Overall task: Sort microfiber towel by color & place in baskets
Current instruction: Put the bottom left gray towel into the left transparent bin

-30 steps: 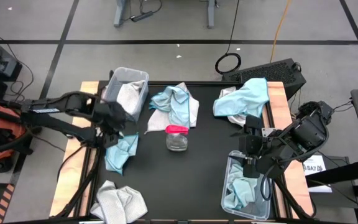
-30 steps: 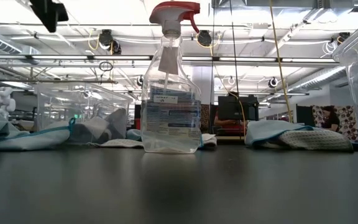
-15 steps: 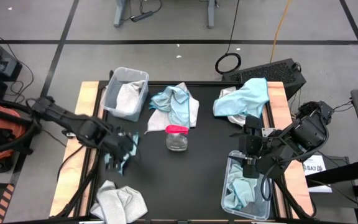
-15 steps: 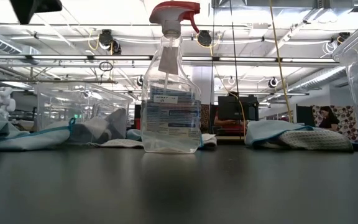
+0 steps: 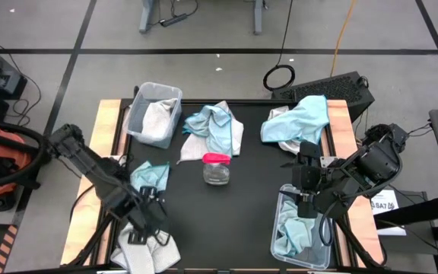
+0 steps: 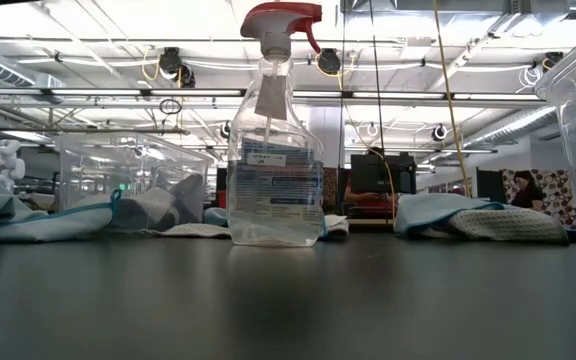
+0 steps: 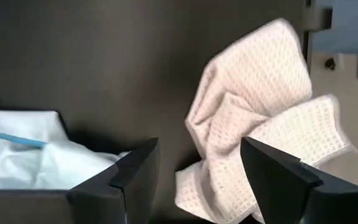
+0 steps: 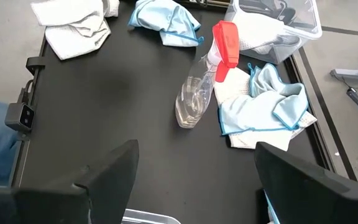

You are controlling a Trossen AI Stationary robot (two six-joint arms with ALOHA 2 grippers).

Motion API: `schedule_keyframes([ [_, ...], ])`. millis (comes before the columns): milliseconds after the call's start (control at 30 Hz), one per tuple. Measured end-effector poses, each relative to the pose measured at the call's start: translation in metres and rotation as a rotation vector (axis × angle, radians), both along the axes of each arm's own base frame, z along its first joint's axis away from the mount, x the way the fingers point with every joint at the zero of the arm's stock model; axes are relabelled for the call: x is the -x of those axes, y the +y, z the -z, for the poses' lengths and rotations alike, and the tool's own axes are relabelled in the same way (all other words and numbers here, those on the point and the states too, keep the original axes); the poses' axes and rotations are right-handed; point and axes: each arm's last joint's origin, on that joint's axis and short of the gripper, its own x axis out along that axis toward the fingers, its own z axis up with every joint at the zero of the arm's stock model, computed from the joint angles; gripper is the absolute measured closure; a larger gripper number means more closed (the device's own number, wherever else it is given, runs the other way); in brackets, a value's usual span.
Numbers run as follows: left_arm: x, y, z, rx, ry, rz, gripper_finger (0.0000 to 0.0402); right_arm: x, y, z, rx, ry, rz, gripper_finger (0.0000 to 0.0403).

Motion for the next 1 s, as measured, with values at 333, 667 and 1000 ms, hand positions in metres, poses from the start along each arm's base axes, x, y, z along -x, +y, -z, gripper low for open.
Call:
schedule_keyframes([
  [333, 0.008, -0.051, 0.041, -0.074, 0.073, 0.101, 0.0171, 0.000, 0.000, 0.000, 0.000, -0.003, -0.003, 0.0090],
  [667, 0.017, -0.090, 0.072, -0.068, 0.075, 0.198, 0.0171, 0.000, 0.000, 0.000, -0.001, -0.003, -0.003, 0.0090],
  [1000, 0.026, -0.108, 0.104, -0.158, 0.108, 0.260, 0.0156, -0.001, 0.001, -0.001, -0.009, -0.014, -0.002, 0.0090],
])
